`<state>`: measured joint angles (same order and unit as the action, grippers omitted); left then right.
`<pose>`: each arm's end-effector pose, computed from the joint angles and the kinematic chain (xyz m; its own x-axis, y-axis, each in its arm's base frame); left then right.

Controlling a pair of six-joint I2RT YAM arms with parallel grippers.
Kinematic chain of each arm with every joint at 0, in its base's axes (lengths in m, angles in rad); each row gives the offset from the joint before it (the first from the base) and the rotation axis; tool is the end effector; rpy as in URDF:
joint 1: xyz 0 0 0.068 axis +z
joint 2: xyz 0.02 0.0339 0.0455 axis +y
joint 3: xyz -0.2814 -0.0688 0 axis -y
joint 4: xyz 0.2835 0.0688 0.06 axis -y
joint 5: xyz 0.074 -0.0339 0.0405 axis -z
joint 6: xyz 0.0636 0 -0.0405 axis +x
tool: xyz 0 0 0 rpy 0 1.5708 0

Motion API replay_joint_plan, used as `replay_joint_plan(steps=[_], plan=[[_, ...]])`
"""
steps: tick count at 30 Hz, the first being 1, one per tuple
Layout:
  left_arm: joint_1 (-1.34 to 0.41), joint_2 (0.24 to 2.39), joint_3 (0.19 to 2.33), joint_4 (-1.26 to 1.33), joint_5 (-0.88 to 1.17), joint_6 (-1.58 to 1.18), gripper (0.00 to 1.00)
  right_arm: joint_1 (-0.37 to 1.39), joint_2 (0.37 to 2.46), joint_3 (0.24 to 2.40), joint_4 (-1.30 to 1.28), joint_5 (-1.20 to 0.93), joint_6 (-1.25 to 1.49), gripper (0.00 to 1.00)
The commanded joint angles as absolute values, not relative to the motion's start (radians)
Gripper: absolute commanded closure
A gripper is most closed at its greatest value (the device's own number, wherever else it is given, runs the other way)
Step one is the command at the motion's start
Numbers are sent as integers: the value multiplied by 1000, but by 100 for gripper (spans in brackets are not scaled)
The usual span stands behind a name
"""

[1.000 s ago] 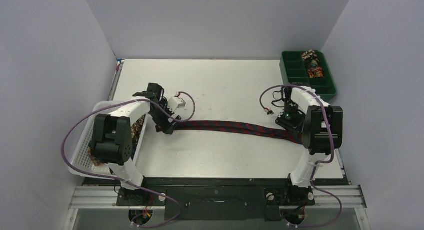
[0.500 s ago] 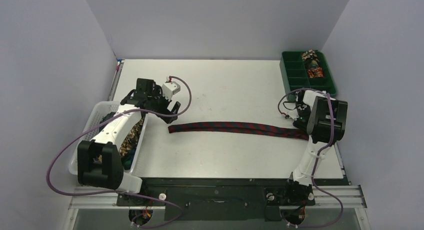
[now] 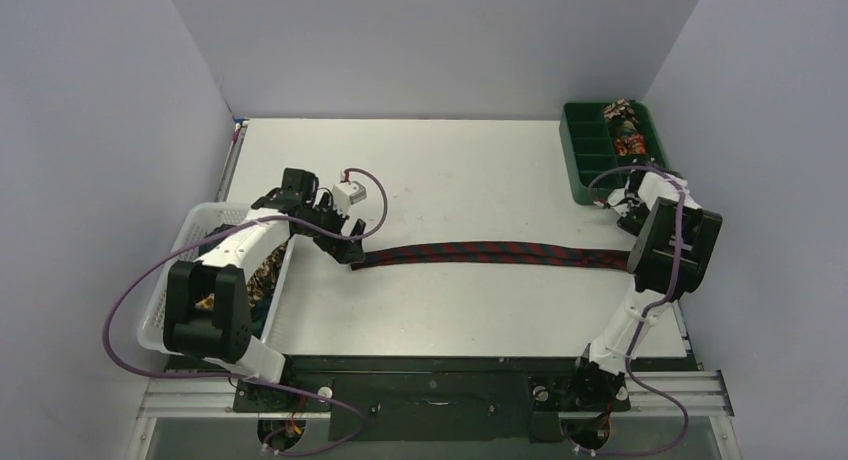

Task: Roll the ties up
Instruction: Flatten out the tie at the center of the board.

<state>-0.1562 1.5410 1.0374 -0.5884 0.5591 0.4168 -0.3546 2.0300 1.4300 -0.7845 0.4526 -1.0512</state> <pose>0.3383 -0.0874 0.1970 -0.6506 0.4499 -0.6119 0.6963 0.6751 -0.2440 0.4000 -0.1778 0.1263 -0.7946 -0.5382 0.2811 -0.6072 0.7010 -0.3742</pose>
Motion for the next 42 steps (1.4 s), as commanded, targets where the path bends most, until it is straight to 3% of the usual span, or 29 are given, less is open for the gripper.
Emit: replay_joint_plan(steps=[1, 5, 7, 11, 17, 30, 31, 33, 38, 42], plan=[[-175, 1508, 980, -525, 630, 563, 1, -310, 1814, 1528, -1024, 202, -1025, 60], [-266, 1573, 1018, -562, 561, 768, 0, -169, 1714, 1528, -1157, -78, -993, 41], [-285, 1602, 1041, -577, 557, 851, 1, -21, 1684, 1484, -1134, -156, -981, 37], [-294, 1647, 1072, -599, 553, 1003, 3, 168, 1711, 1441, -1058, -181, -934, 36], [-336, 1728, 1118, -604, 525, 1152, 3, 314, 1844, 1452, -997, -218, -896, 36], [-377, 1844, 1158, -635, 484, 1276, 2, 407, 1935, 1376, -998, -214, -914, 37], [-378, 1846, 1156, -633, 478, 1288, 6, 409, 1927, 1348, -993, -204, -915, 38], [-378, 1848, 1144, -618, 469, 1296, 22, 416, 1911, 1295, -948, -168, -915, 43], [-372, 1837, 1123, -613, 471, 1324, 49, 425, 1850, 1167, -838, -71, -915, 65], [-364, 1826, 1112, -619, 472, 1357, 67, 431, 1824, 1127, -791, -29, -912, 70]])
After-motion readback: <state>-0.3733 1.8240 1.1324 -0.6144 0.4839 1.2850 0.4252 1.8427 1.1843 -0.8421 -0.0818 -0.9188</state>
